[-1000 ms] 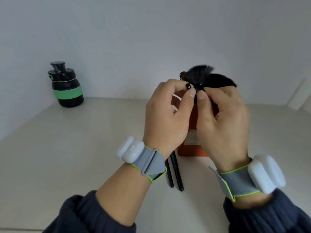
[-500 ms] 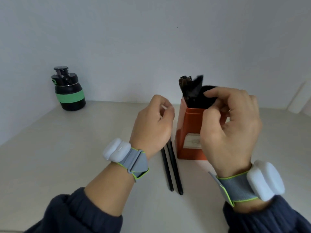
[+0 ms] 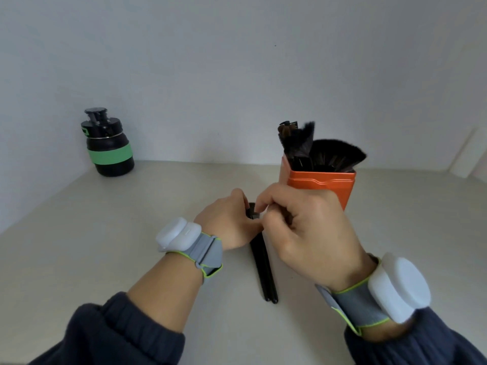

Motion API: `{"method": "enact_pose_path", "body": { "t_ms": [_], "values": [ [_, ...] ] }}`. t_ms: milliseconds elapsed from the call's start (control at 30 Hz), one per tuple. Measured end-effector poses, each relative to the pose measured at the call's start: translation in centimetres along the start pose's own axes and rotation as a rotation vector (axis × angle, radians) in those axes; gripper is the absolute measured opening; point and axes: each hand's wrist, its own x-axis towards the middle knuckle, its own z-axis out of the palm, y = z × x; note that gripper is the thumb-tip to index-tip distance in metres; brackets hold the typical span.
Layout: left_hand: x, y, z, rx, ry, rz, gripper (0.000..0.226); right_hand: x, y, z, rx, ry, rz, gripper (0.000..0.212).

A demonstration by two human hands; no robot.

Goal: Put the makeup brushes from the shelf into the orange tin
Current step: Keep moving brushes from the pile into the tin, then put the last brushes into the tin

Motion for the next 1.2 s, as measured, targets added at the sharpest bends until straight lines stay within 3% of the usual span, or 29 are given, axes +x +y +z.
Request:
{"method": "enact_pose_path", "body": {
  "t_ms": [167,400,767,900,1000,1200],
  "values": [
    [0.0,-1.2,-0.5,-0.052,-0.005,-0.048,0.031,-0.4,0.3,1.2,-0.089,-0.319,0.069,0.014],
    [0.3,-2.7,-0.6,-0.099,0.020,-0.099,0.031,-1.2,0.4,2.9,-0.232,-0.558,0.143,0.024],
    [0.0,-2.5,-0.7,-0.040,0.051,-0.128,0.041,-1.2,-0.1,2.8,-0.279,-0.679,0.246,0.032],
    [-0.2,-2.5,-0.9,0.014,0.089,-0.150,0.045,-0.8,-0.4,2.4,-0.213,-0.611,0.331,0.048],
    [-0.3,-2.5,-1.0,0.026,0.107,-0.160,0.044,-0.6,-0.4,2.1,-0.131,-0.511,0.361,0.047],
    [0.0,-1.9,-1.6,-0.229,0.222,-0.075,0.021,-0.5,-0.4,1.9,0.039,-0.328,0.325,0.052]
  ]
}}
